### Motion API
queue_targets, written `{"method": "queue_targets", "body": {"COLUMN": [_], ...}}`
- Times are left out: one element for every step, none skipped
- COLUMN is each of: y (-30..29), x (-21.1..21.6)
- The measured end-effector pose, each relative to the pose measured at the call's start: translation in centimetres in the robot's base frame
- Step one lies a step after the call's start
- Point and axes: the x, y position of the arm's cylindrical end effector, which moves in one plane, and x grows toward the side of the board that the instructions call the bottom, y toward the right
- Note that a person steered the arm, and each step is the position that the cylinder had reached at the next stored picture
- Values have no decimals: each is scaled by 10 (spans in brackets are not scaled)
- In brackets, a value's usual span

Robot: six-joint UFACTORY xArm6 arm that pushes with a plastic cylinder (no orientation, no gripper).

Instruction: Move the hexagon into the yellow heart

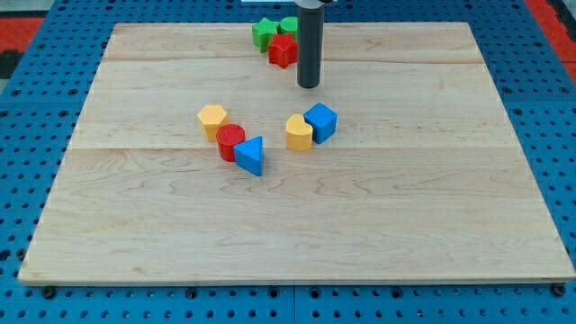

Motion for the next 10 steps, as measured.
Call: {"method": "queue_targets", "body": {"y": [0, 0, -1, -5, -8, -9, -14, -22, -64, -134], "x": [0, 0, 0, 0, 0, 0, 0, 0, 0, 6]}}
